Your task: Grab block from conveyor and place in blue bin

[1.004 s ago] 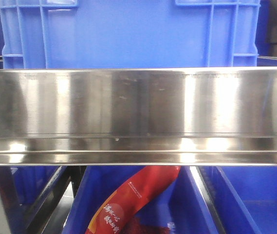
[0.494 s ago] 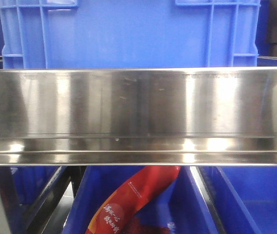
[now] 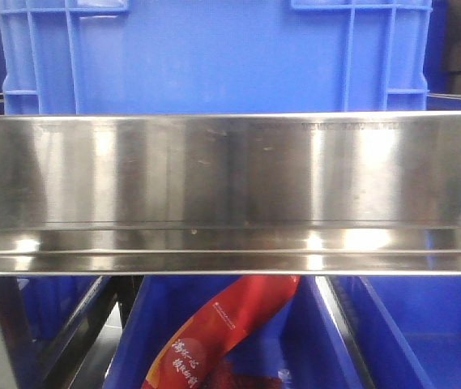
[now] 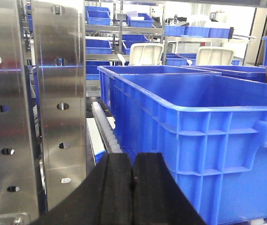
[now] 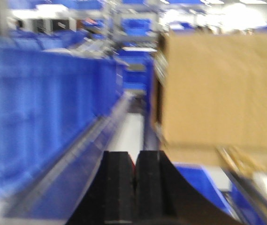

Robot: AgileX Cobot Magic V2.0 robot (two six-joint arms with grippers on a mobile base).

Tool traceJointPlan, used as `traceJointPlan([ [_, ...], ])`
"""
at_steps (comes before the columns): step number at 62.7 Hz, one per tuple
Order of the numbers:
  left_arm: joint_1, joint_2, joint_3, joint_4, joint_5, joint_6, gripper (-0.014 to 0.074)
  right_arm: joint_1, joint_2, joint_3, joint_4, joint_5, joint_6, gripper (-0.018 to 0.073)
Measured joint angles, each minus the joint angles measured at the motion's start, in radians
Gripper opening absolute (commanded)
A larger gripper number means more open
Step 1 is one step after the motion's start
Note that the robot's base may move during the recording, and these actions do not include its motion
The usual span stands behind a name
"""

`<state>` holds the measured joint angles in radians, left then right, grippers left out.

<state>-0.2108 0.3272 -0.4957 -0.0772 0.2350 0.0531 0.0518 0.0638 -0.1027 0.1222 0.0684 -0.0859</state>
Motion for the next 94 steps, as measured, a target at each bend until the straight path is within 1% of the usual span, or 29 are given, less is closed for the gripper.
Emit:
traceJointPlan([
  [13,0.000,0.000,0.000,0.000,0.000,0.000,-0.0111,-0.026,-0.056,0.099,-0.033,0.000,0.000,-0.0162],
  [31,0.000,0.000,0.000,0.000,0.000,0.000,-0.0111,-0.026,-0.061,0.103,-0.042,-0.030,0.000,-0.0162],
  [85,0.000,0.000,0.000,0.000,0.000,0.000,-0.0111,-0.026,-0.061,0.103,-0.043,-0.030,0.000,-0.0162],
  [90,0.007,0.000,0.001,0.020,0.000,0.000,-0.0111,-0.026,-0.061,0.103,-0.043,-0.030,0.000,-0.0162],
  [94,0.025,-0.004,0.008,0.036,-0.001,0.000,-0.0111,-0.026,-0.061,0.103,-0.043,-0.030,0.000,-0.0162],
])
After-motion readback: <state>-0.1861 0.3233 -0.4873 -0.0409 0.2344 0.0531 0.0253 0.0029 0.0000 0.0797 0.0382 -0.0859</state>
